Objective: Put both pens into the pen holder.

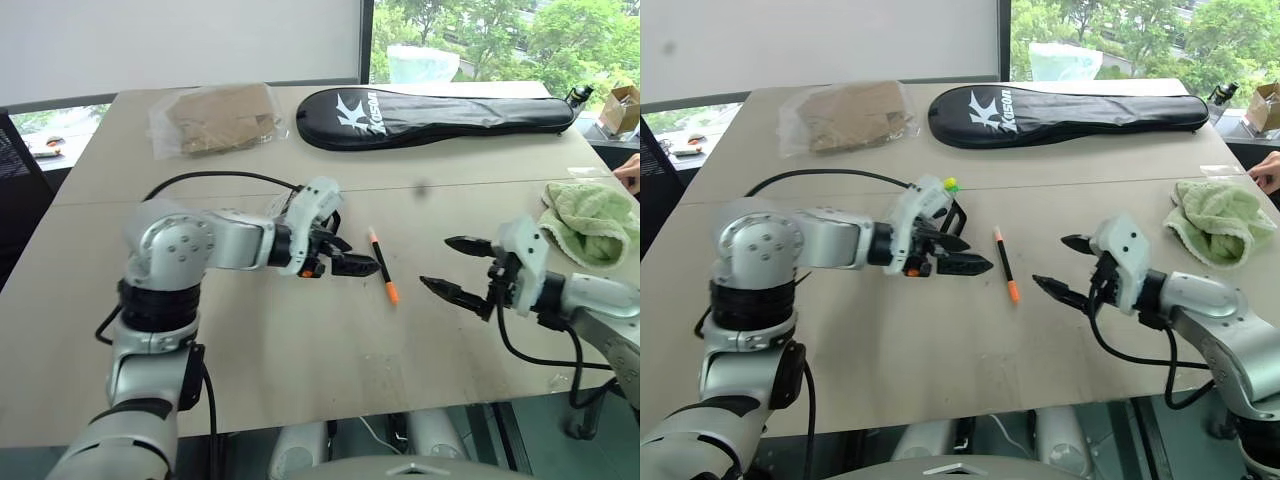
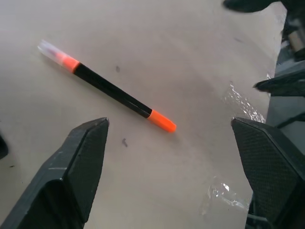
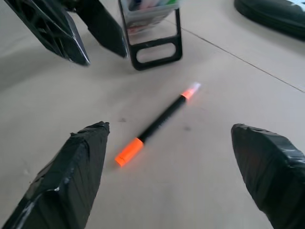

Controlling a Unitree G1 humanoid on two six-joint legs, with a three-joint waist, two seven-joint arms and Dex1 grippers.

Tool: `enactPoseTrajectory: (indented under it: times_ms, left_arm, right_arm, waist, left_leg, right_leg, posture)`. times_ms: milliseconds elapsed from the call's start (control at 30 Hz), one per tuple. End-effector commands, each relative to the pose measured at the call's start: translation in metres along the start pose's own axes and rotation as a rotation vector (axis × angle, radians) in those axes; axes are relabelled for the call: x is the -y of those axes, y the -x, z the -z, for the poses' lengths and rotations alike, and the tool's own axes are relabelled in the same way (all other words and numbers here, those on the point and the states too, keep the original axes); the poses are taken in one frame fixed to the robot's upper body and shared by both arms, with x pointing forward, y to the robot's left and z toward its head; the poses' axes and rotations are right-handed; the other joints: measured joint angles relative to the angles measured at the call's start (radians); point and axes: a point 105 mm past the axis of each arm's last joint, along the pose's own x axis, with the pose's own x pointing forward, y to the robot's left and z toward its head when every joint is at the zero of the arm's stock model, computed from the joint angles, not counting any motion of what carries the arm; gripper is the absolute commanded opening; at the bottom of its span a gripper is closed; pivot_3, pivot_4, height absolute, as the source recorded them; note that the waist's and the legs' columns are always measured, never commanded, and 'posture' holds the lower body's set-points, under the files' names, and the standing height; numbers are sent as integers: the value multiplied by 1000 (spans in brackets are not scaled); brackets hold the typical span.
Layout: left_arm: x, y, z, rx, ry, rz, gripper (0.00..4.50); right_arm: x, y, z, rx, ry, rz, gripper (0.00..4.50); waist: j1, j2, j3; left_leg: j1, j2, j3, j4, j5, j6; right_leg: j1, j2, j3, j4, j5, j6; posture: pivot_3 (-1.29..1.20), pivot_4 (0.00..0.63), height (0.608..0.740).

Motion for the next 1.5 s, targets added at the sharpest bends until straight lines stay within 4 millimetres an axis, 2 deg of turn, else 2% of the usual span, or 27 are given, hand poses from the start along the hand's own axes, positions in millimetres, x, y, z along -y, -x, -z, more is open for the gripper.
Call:
enactPoseTrajectory:
  times_ms: [33, 167, 333, 433, 567, 767, 1000, 1233, 1433, 1500]
  left_arm:
    - [3, -19, -10, -36, 6, -40, 4241]
    - [2, -44, -17, -70, 30, -130, 4241]
    - [-1, -56, -26, -101, 25, -235, 4241]
    - [10, -72, -32, -158, 19, -230, 4241]
    - [16, -83, -32, -206, 38, -227, 4241]
    - [16, -96, -27, -270, 85, -264, 4241]
    - [15, -103, -28, -316, 159, -323, 4241]
    - [7, -99, -32, -317, 189, -428, 4241]
    - [15, -87, -54, -239, 141, -398, 4241]
    - [15, -83, -56, -233, 141, -391, 4241]
  right_arm:
    - [0, 13, -12, 35, 80, 59, 4274]
    - [-4, 23, -9, 32, 70, 104, 4274]
    - [-12, 33, -9, 34, 67, 114, 4274]
    - [-27, 48, -10, 18, 85, 73, 4274]
    - [-38, 66, -6, -64, 118, 53, 4274]
    - [-37, 86, -6, -121, 143, 65, 4274]
    - [-29, 98, -11, -134, 160, 108, 4274]
    - [-28, 99, -14, -134, 169, 125, 4274]
    - [-29, 97, -15, -134, 167, 140, 4274]
    - [-29, 96, -15, -130, 165, 144, 4274]
  waist:
    - [3, 0, 0]
    - [13, 0, 0]
    - [20, 0, 0]
    - [37, 0, 0]
    - [34, 0, 0]
    - [30, 0, 0]
    - [26, 0, 0]
    - [26, 0, 0]
    - [26, 0, 0]
    - [28, 0, 0]
  left_leg:
    - [0, 0, 0, 0, 0, 0]
    - [-1, -1, 0, 0, 0, 0]
    - [-1, -2, 1, 0, 0, 0]
    - [-1, -4, 0, 0, 0, 0]
    - [-2, -8, -2, 0, 0, 0]
    - [-2, -10, -2, 0, 0, 0]
    - [-1, -10, -2, 0, 0, 0]
    - [-1, -10, -3, 0, 0, 0]
    - [-2, -10, -3, 0, 0, -1]
    - [-2, -10, -3, 0, 1, -1]
  right_leg:
    - [0, 0, 0, 0, 0, 0]
    - [0, -2, 0, -1, 0, 0]
    - [0, -3, 1, -1, 0, 0]
    - [0, -3, -1, -1, 0, 0]
    - [0, -7, -1, -2, -1, 2]
    - [1, -8, 0, -2, -2, 4]
    - [1, -8, -1, -1, -4, 6]
    - [1, -8, -1, -1, -2, 4]
    - [1, -9, -1, -1, -2, 4]
    - [1, -9, -2, -1, -2, 4]
  posture:
    - [0, 150, 740]
    - [0, 150, 740]
    - [0, 150, 740]
    - [0, 150, 740]
    - [0, 150, 740]
    - [0, 150, 740]
    - [0, 150, 740]
    - [0, 150, 740]
    - [0, 150, 740]
    - [0, 150, 740]
